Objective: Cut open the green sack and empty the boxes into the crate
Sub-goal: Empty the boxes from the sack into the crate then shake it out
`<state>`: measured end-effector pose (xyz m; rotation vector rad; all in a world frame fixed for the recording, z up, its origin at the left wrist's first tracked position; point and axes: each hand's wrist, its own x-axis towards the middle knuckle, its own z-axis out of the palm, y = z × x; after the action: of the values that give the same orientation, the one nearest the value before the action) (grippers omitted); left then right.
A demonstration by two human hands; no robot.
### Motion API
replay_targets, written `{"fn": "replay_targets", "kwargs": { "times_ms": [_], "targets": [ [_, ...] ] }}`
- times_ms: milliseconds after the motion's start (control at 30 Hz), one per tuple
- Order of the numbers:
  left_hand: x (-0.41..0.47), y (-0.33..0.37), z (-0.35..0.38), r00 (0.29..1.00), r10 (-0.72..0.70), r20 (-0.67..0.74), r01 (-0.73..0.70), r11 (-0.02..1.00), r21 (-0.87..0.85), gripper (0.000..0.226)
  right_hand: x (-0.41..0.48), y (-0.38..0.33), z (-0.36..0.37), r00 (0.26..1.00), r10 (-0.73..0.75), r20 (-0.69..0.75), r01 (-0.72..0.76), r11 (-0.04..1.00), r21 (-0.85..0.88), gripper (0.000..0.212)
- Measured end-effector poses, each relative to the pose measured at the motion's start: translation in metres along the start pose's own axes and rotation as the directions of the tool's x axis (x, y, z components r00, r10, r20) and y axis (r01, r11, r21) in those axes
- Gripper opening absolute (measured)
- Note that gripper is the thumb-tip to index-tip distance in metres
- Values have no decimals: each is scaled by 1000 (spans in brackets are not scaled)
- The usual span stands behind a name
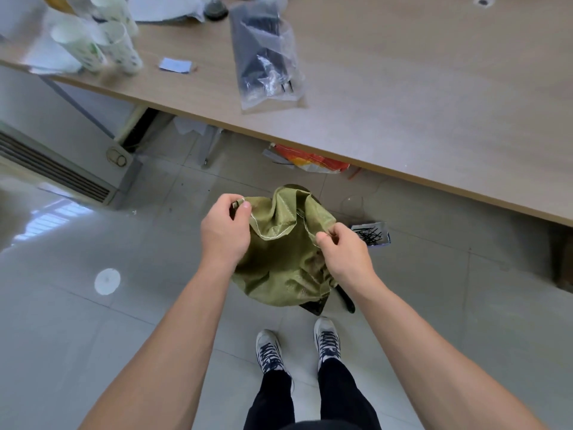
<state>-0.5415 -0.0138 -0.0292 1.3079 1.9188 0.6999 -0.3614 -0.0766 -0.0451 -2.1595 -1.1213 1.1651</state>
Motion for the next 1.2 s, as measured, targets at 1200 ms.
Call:
{"fn": "replay_targets", "kwargs": {
  "times_ms": [1200],
  "targets": [
    [-41, 57, -45, 990, 71, -125, -76, 997, -30, 14, -28, -46, -36, 982, -176, -64, 174, 984, -43, 20]
  ]
}}
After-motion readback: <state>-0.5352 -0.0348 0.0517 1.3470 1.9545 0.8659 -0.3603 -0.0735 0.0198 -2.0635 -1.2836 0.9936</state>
